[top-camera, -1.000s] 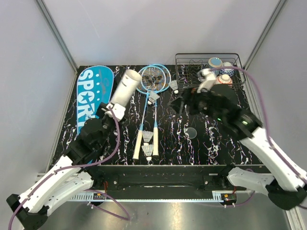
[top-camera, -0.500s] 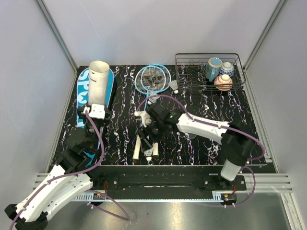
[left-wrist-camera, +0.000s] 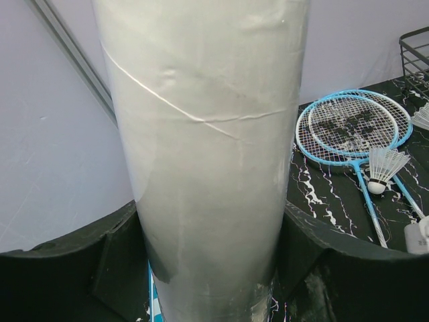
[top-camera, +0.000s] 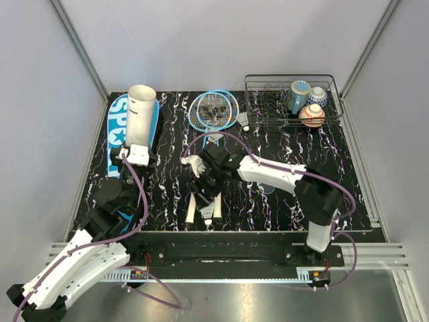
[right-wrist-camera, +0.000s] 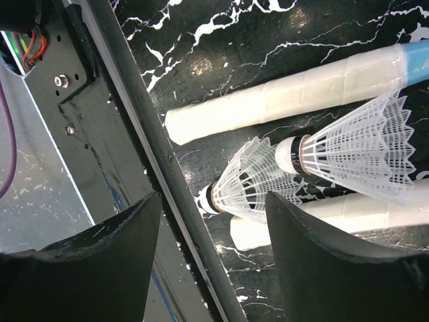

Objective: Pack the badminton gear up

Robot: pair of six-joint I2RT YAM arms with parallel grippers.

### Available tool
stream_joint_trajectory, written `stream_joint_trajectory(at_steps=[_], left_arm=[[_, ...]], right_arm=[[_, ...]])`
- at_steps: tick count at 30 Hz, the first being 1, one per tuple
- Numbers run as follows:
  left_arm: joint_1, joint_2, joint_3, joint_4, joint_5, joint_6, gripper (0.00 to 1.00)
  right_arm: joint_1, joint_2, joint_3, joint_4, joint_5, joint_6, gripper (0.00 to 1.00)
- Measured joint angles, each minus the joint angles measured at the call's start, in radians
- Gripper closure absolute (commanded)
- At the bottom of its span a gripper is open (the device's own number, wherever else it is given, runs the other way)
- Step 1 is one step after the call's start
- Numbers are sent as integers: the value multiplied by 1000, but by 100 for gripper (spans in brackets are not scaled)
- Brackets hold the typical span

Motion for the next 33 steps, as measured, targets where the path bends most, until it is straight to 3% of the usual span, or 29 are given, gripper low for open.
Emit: stream_joint_trajectory(at_steps=[8,13,15,19,27,30,33], left_arm=[[0,13,0,1,5,0,84],[0,21,0,0,13,0,84],[0,21,0,0,14,0,84],[0,24,0,0,15,0,85],[0,25,0,-5,41,-4,86],[0,25,0,-9,89,-10,86],[0,27,0,-19,193,-16,86]], right_arm=[[0,90,24,-37,-53,-48,48],[0,103,24,-44,-118,-61,76],[0,105,24,-45,-143,-64,80],[1,120,24,-45,-188,-57,100],[1,68,-26,15,-229,45,100],[-32,-89,-103,80,-217,129,100],[-164,-325,-178,174,-138,249,100]])
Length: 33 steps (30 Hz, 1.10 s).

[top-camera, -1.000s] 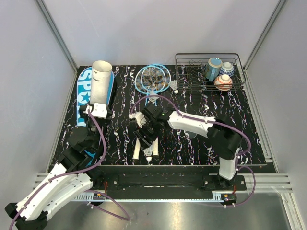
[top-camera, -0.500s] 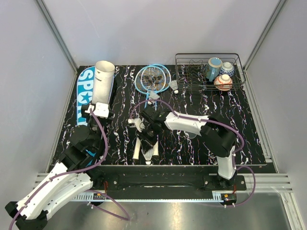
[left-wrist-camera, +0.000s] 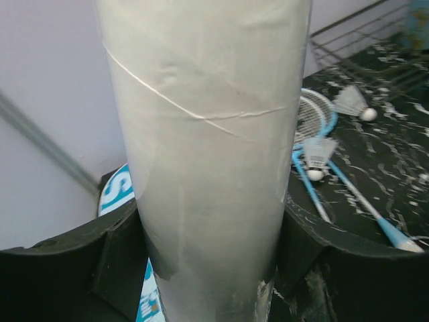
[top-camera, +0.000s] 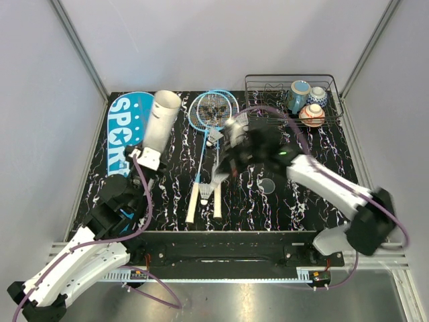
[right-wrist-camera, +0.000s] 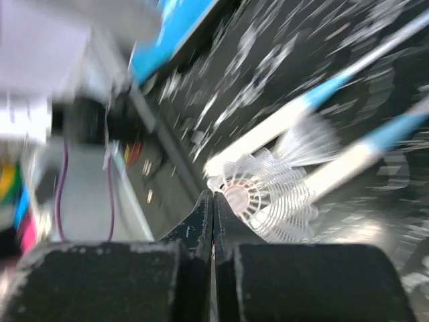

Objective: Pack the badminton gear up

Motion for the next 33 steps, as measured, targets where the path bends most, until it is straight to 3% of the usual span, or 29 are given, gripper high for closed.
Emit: stream_joint_trajectory(at_steps=[4,8,12,20,33], left_arm=[[0,48,5,-32,203,0,86],[-1,154,22,-108,422,1,86],[-11,201,23,-172,545,1,86],[-46,201,23,-190,665,9,86],[-64,201,23,-209,674,28,87]], right_arm=[[-201,-294,-70,66,262,125,100],[-216,-507,-84,43,471,170,100],[-213,-585,-21,-8,574,167,100],[-212,-487,205,-40,443,75,100],[-212,-520,233,-101,299,48,100]])
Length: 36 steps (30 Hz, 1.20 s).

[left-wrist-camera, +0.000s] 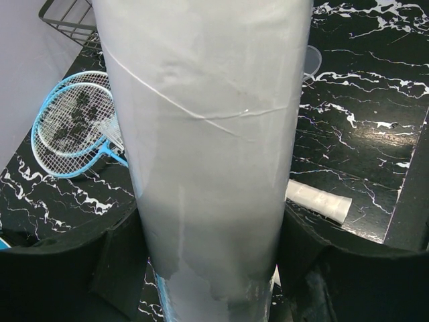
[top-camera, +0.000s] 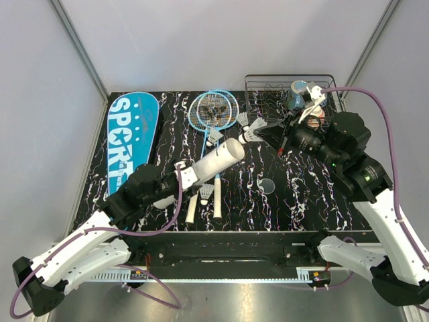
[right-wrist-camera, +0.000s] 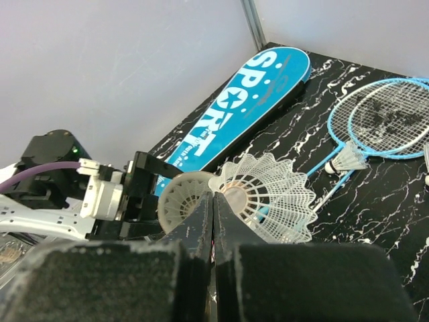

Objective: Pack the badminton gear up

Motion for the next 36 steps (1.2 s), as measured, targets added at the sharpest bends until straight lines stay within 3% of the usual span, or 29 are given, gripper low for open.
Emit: stream_joint_trajectory(at_steps=[13,16,18,19,20,26,36], left_arm=[[-8,0,0,-3,-5,6,89],[-11,0,0,-3,-6,7,89],[-11,0,0,-2,-8,7,89],[-11,0,0,-2,-8,7,89],[-11,1,0,-1,-9,6,89],[-17,10,0,6,-26,7,90],[-19,16,0,8,-60,13,90]], right_arm=[[6,39,-33,68,-172,90,99],[15,56,-67,91,-211,129,83],[23,70,-78,104,-241,153,64],[27,77,-83,116,-264,167,47],[31,82,-93,137,-290,179,43],[36,87,-146,185,-377,246,32],[37,204,-94,185,-419,276,23]])
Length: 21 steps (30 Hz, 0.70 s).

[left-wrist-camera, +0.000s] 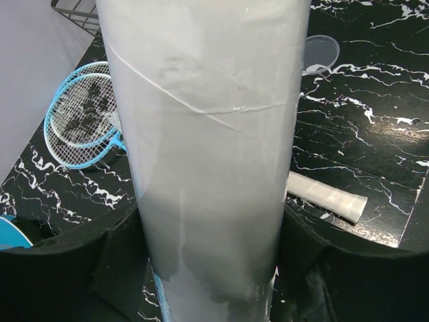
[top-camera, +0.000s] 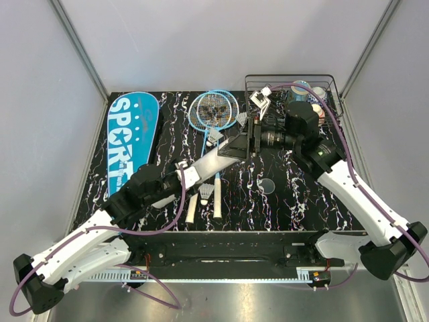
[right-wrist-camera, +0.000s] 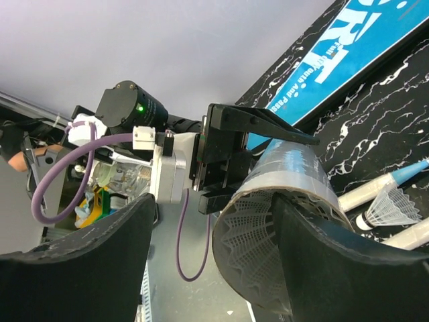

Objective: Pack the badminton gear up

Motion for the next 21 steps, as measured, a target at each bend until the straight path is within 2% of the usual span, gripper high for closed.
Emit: stream_joint_trajectory(at_steps=[6,7,9,11,14,16,18,21], left_arm=[[0,-12,-6,0,-44,1,90],[-2,-15,-6,3,-55,1,90],[-3,-18,-6,18,-90,1,91],[-3,-16,-6,40,-157,-2,91],[-3,-1,-6,74,-321,-10,92],[-1,14,-6,85,-452,-15,91],[3,19,-6,89,-561,-17,89],[6,-18,-8,106,-689,-16,86]], right_arm=[[0,16,3,30,9,18,18],[1,10,8,18,32,6,14],[2,-27,15,-22,141,-25,10],[2,-93,15,-65,302,-40,13],[2,-246,-38,-69,625,-43,15],[1,-327,-96,-61,779,-40,15],[1,-355,-141,-41,850,-48,15],[1,-280,-189,-14,863,-79,14]])
